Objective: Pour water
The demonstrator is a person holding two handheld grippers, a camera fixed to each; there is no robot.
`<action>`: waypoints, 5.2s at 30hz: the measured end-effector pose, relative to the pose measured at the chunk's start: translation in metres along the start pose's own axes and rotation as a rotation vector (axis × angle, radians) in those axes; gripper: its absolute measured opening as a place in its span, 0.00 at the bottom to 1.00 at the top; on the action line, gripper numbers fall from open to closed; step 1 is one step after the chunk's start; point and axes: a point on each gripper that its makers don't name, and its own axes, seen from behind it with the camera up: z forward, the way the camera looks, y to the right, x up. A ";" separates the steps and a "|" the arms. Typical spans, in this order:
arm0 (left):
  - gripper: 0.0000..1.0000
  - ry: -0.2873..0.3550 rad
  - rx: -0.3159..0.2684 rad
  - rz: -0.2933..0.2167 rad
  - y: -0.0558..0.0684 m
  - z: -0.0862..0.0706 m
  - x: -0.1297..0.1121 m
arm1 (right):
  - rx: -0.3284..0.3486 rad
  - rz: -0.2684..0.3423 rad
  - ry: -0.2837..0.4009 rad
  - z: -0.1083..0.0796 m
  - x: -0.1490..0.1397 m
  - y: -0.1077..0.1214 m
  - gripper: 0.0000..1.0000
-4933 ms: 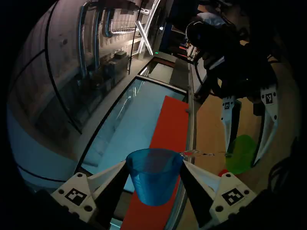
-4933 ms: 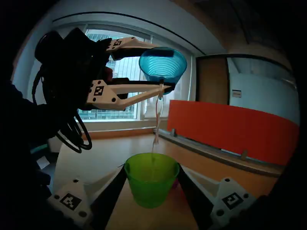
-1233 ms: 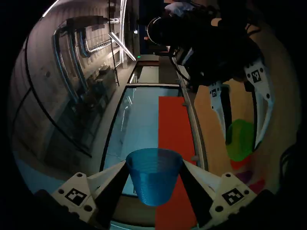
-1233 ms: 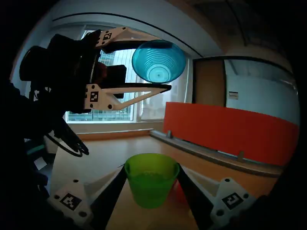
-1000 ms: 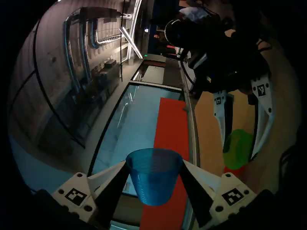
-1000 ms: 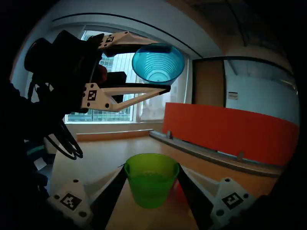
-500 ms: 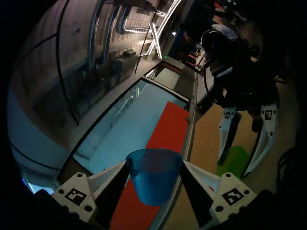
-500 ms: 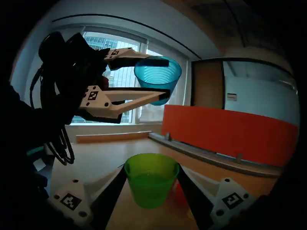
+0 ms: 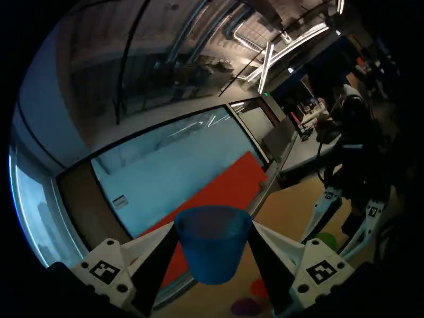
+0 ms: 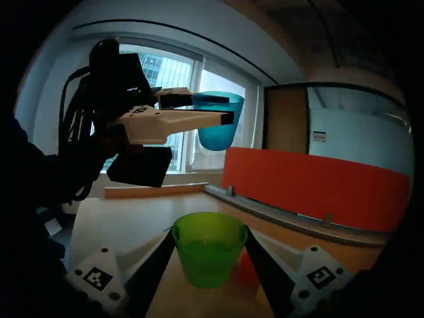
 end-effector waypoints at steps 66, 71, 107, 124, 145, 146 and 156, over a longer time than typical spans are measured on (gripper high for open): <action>0.86 -0.113 -0.009 -0.563 0.005 -0.062 -0.103 | -0.133 0.031 -0.044 -0.051 0.000 0.056 0.92; 0.86 -0.127 -0.014 -0.572 0.013 -0.065 -0.112 | -0.144 0.036 -0.049 -0.055 -0.002 0.062 0.92; 0.87 -0.295 -0.089 -0.527 0.066 -0.089 -0.180 | -0.159 0.038 -0.182 -0.064 -0.040 0.094 0.92; 0.88 -0.415 -0.159 -0.520 0.096 -0.096 -0.221 | -0.135 0.044 -0.303 -0.059 -0.082 0.099 0.92; 0.88 -0.565 -0.221 -0.473 0.126 -0.113 -0.277 | -0.111 0.045 -0.414 -0.051 -0.125 0.105 0.92; 0.88 -0.571 -0.223 -0.473 0.127 -0.114 -0.279 | -0.110 0.043 -0.419 -0.051 -0.126 0.105 0.92; 0.88 -0.610 -0.230 -0.474 0.131 -0.120 -0.301 | -0.100 0.045 -0.451 -0.045 -0.141 0.104 0.92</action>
